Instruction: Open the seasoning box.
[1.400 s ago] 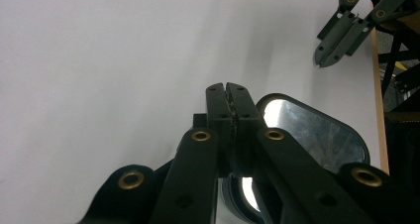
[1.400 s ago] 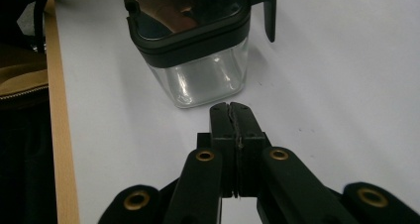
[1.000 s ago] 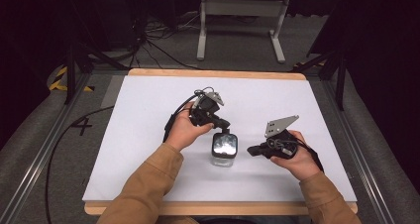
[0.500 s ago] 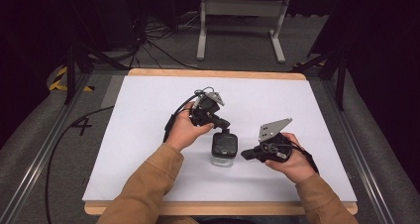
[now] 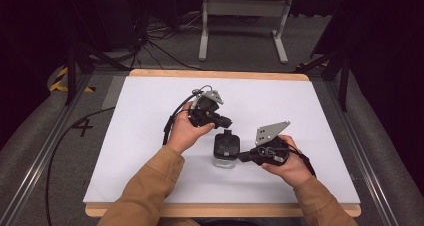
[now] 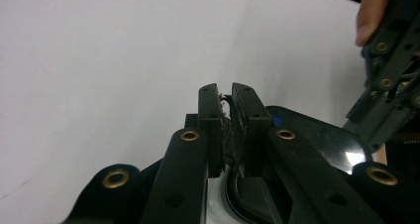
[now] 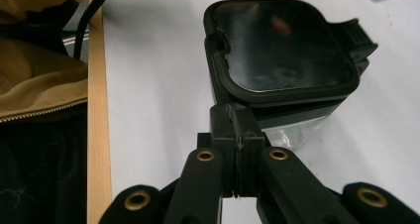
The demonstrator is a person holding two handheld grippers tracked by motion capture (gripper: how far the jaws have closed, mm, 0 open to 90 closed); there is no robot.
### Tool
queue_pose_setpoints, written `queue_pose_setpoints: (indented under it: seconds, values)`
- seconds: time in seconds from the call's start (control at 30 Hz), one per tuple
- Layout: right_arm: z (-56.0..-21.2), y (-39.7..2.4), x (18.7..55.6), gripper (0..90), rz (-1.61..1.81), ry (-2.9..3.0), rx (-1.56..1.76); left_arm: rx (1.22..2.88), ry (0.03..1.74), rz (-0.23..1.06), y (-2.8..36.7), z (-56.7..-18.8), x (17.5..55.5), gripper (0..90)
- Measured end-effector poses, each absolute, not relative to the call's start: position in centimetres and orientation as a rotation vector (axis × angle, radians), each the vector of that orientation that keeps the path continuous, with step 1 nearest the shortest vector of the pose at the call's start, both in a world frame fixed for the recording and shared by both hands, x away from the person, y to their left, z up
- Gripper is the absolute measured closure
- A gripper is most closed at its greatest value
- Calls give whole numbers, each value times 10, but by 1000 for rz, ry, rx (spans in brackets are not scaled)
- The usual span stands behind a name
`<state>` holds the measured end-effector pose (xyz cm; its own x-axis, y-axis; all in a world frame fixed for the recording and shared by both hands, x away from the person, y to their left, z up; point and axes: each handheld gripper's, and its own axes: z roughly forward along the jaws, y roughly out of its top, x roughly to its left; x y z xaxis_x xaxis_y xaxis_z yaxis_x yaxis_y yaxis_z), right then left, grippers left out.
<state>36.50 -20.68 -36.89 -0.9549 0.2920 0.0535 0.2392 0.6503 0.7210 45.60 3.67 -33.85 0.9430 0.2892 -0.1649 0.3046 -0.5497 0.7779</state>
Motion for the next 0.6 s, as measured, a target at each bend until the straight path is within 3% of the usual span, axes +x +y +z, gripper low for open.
queue_pose_setpoints:
  seconds: [0.23, 0.6]
  values:
    - [-360, -211, 371, 900, 1293, 2732, 465, 2100, 457, 5, 71, -320, 430, 849]
    - [-348, -209, 382, 900, 1364, 2673, 445, 2110, 478, 59, 103, -310, 391, 861]
